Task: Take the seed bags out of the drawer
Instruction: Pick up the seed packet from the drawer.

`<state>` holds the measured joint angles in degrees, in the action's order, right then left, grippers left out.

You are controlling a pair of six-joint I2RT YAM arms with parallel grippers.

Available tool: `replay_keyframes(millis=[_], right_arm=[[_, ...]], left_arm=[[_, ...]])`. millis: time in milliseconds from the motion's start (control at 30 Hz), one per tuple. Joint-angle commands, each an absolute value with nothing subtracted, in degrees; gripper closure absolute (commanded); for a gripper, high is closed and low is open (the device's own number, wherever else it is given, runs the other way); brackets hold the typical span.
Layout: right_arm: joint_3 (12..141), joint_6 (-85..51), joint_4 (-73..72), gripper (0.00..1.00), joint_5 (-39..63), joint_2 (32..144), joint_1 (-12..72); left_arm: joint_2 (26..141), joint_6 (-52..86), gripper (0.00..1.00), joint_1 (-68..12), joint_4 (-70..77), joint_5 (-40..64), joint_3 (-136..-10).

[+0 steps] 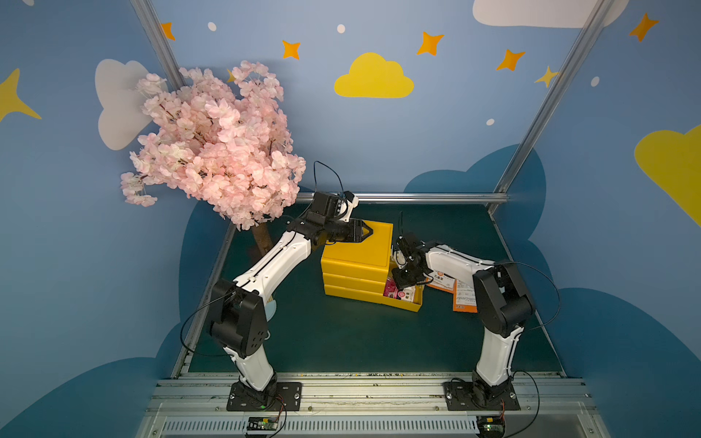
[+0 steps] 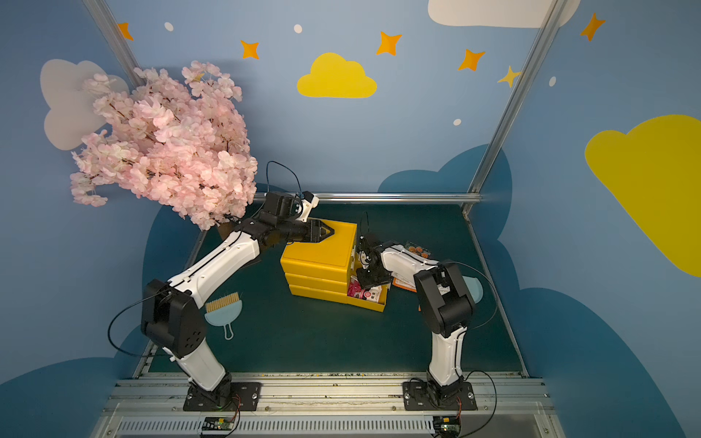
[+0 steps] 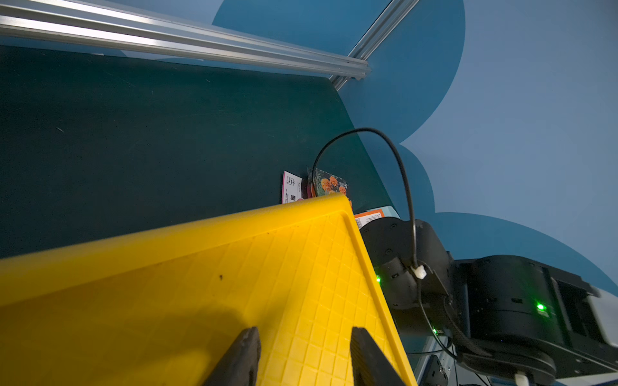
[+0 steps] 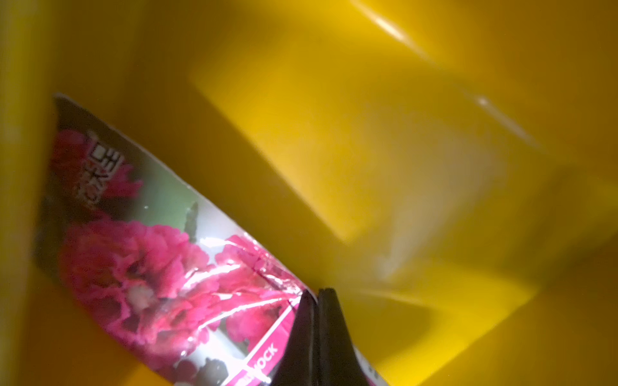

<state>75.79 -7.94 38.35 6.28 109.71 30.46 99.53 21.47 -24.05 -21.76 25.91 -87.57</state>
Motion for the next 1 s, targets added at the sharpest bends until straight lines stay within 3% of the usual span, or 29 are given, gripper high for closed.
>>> replay_keyframes(millis=[0,967], right_arm=[[78.4,-7.5,45.0,1.00,6.8,107.5,30.4],[98.6,-3.7,59.3,1.00,-5.6,112.2,27.6]], left_arm=[[104.5,23.1,0.50,-24.1,-39.6,22.2,-82.8],[104.7,23.0,0.50,-24.0,-39.2,22.4,-82.7]])
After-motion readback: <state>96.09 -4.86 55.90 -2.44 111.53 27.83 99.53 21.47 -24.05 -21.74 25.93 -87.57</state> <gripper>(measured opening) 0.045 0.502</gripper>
